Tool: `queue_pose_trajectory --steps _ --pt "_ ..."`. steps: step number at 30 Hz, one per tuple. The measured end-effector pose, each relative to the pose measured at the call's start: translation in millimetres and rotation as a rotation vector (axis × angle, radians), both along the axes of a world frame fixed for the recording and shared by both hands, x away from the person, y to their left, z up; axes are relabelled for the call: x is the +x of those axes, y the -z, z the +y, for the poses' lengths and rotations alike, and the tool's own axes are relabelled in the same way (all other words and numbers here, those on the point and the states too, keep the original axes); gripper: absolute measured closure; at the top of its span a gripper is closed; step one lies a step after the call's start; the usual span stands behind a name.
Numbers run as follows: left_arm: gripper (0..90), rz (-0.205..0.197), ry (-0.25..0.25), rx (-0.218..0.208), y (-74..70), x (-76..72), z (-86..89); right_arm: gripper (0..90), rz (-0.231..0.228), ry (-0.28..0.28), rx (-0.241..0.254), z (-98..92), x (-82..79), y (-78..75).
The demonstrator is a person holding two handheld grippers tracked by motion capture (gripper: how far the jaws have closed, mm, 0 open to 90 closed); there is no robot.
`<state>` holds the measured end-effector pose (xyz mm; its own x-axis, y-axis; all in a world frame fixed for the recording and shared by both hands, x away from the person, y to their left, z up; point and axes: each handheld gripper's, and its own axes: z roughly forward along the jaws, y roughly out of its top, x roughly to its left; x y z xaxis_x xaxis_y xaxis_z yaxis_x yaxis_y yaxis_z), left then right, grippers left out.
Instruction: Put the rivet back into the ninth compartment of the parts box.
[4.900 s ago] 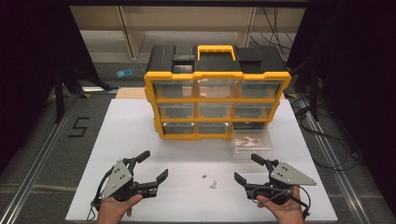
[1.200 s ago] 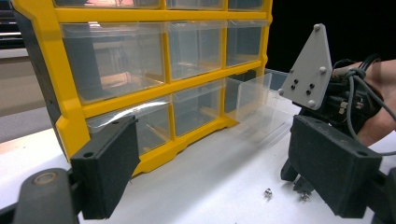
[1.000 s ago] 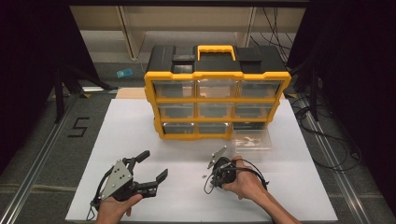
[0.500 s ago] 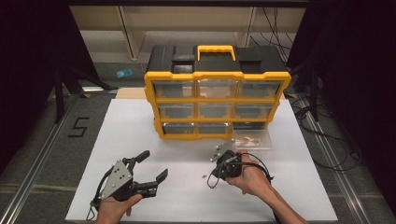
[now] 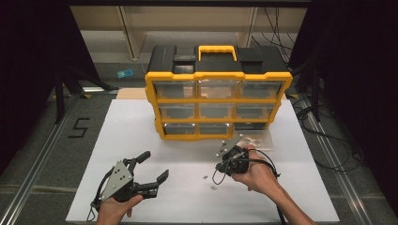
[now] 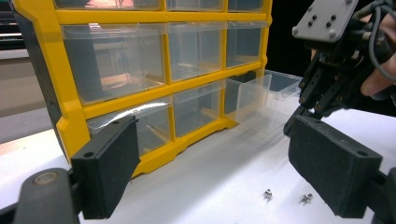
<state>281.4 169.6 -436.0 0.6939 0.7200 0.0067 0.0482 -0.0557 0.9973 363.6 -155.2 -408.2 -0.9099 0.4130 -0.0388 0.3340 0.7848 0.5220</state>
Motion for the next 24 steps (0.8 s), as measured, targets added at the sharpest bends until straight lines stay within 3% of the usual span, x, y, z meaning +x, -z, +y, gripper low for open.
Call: queue_pose_trajectory --steps 10,24 --pt "16.3 0.0 0.0 0.001 0.0 0.1 0.0 87.6 -0.064 0.025 0.052 -12.8 1.3 -22.0" --pt "16.3 -0.001 0.0 -0.003 -0.1 0.0 -0.1 87.6 -0.118 0.082 0.117 -36.1 5.2 -45.6"
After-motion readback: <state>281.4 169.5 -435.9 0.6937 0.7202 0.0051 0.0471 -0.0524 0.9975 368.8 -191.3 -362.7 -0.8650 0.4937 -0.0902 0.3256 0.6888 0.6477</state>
